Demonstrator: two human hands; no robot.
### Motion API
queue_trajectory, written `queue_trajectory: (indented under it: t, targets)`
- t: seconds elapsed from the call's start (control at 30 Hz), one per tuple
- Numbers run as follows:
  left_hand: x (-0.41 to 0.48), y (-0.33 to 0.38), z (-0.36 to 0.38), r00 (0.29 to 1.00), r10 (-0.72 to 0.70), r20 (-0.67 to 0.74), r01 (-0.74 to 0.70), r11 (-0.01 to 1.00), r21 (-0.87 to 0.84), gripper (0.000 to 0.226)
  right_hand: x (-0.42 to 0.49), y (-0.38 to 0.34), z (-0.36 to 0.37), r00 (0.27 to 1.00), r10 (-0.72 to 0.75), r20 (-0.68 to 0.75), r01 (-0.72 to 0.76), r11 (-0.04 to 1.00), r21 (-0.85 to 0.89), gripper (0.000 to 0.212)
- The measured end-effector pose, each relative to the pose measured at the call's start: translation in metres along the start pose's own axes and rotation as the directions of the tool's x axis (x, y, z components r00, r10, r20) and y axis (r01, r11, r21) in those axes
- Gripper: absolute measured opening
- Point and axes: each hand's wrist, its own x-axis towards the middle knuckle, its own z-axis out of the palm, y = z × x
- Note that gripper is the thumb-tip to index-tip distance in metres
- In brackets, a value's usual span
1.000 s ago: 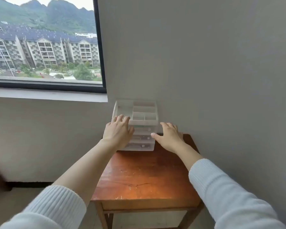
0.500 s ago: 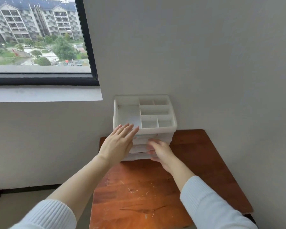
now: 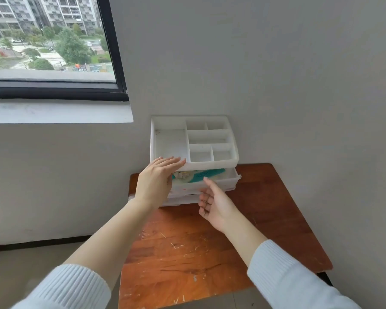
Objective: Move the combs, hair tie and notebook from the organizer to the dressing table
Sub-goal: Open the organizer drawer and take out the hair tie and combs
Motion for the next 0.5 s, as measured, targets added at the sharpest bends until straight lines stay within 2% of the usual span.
queue_trajectory:
  t: [0.3,0.4,0.43,0.5]
  targets:
    - [-0.001,0.001,0.003,0.999,-0.036,-0.006,0.036,0.999,-0.023,0.031,-0.043,0.022,-0.035,0.997,0.081,0.020,-0.078,0.991,-0.106,0.045]
    - [0.000,0.004,-0.002,0.998,-0.026,0.057,0.028,0.999,-0.020,0.032,-0.047,0.021,-0.036,0.997,0.069,0.036,-0.064,0.990,-0.125,0.043]
    - [-0.001,0.006,-0.005,0.996,0.014,0.086,-0.015,1.000,0.002,0.032,-0.049,0.019,-0.036,0.997,0.069,0.047,-0.061,0.987,-0.146,0.042]
    - [-0.004,0.009,-0.010,0.975,0.177,0.135,-0.189,0.979,0.079,0.029,-0.052,0.013,-0.038,0.994,0.079,0.082,-0.057,0.969,-0.241,0.040]
